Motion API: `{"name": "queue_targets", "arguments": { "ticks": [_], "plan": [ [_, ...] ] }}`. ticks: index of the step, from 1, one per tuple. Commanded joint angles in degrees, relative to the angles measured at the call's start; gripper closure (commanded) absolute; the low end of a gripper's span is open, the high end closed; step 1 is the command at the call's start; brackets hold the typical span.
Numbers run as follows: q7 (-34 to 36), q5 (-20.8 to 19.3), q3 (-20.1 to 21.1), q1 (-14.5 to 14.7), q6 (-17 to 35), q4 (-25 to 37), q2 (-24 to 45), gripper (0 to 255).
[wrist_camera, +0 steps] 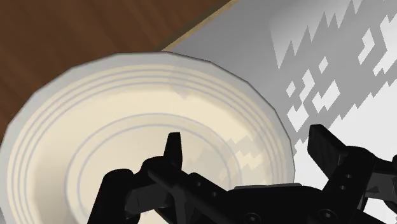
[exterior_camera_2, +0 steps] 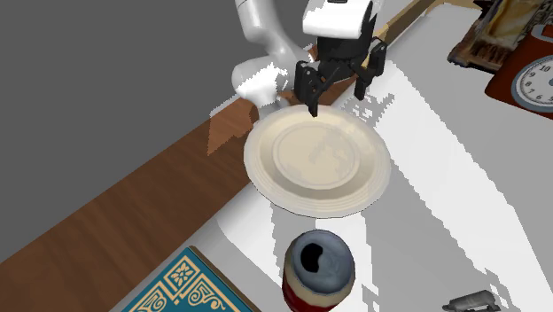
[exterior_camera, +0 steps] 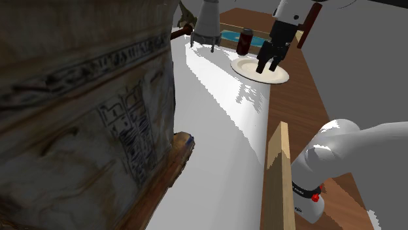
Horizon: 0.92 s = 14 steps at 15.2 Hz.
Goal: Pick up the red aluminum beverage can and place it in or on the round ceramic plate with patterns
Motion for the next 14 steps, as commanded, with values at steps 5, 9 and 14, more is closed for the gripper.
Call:
{"name": "queue_targets", "arguments": {
  "ticks": [5, 9, 14],
  "plan": [
    [-2.69, -2.02, -2.30, -0.48, 0.60, 7.41, 8.19, 0],
    [-5.33, -3.37, -4.47, -0.79, 0.37, 15.82, 16.42, 0],
    [-8.74, -4.07, -7.07, -1.21, -1.19, 27.99, 27.05, 0]
  ]
}}
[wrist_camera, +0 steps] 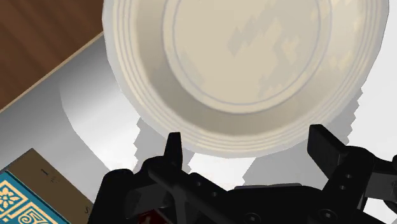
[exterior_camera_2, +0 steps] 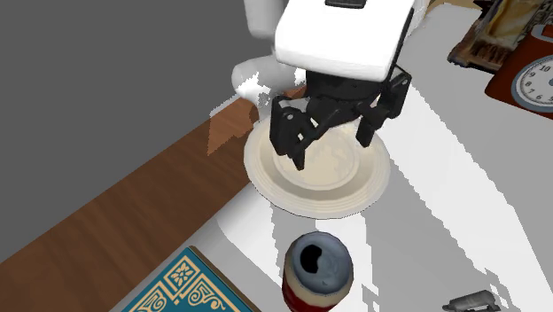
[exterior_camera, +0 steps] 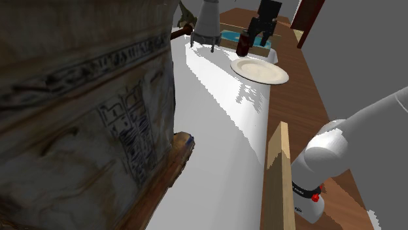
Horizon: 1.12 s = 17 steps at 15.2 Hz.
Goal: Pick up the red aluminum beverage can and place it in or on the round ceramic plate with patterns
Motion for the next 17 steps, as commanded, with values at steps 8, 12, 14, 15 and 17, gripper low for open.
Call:
{"name": "queue_targets", "arguments": {
  "ticks": [8, 12, 14, 15, 17],
  "plan": [
    [-6.57, 1.57, -4.41, -1.99, -6.71, 27.94, 21.39, 0],
    [-8.55, 3.02, -5.39, -3.63, -9.56, 38.09, 28.79, 0],
    [-8.38, 2.67, -5.27, -3.37, -7.49, 34.95, 27.68, 0],
    [-8.31, 2.52, -5.23, -3.25, -6.49, 33.48, 27.18, 0],
    [-8.16, 2.24, -5.15, -3.05, -4.56, 30.67, 26.28, 0]
  ]
}}
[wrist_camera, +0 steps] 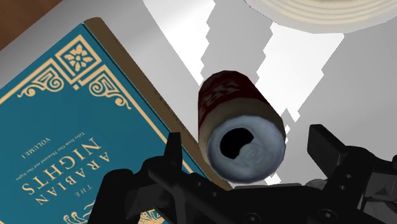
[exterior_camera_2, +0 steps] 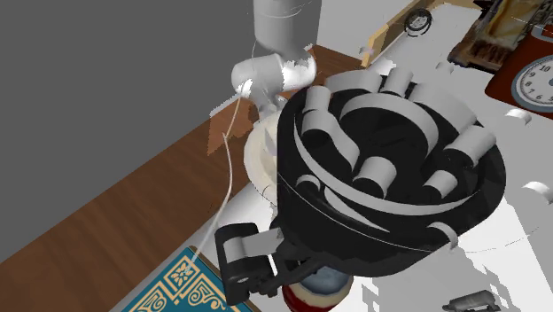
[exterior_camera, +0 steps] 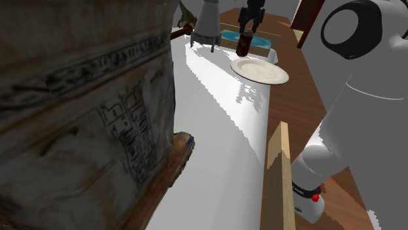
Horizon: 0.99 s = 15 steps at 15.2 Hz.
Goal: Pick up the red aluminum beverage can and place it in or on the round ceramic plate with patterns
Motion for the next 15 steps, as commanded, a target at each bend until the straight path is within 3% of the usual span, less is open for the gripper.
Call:
{"name": "queue_targets", "arguments": {
  "ticks": [1, 9, 10, 15],
  "plan": [
    [0.02, -0.20, 0.03, 0.10, 1.83, -2.42, -0.65, 0],
    [0.06, -0.26, 0.06, 0.14, 2.34, -3.15, -0.87, 0],
    [0.06, -0.26, 0.06, 0.14, 2.34, -3.15, -0.87, 255],
    [0.06, -0.27, 0.05, 0.14, 2.36, -3.18, -0.88, 255]
  ]
}}
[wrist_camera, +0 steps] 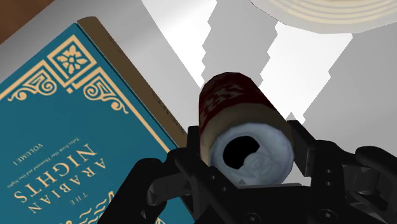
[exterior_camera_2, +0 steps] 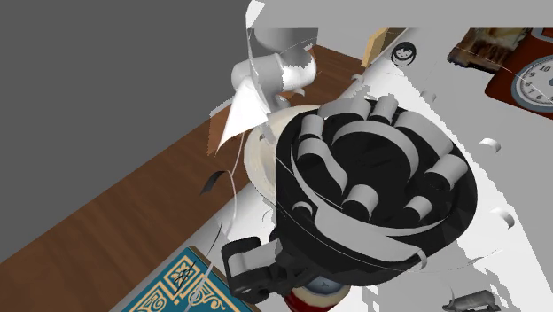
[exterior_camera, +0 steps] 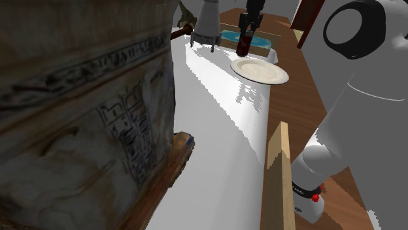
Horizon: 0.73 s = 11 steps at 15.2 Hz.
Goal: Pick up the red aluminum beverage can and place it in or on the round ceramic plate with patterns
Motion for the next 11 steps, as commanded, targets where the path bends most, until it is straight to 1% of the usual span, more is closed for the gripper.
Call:
{"name": "queue_targets", "arguments": {
  "ticks": [1, 4, 11],
  "plan": [
    [0.00, -0.01, -0.01, -0.01, 0.00, 0.00, 0.01, 255],
    [0.01, -0.01, -0.01, -0.01, 0.01, -0.01, 0.02, 255],
    [-0.52, 1.03, -0.33, -0.77, -6.92, 10.17, 3.40, 255]
  ]
}}
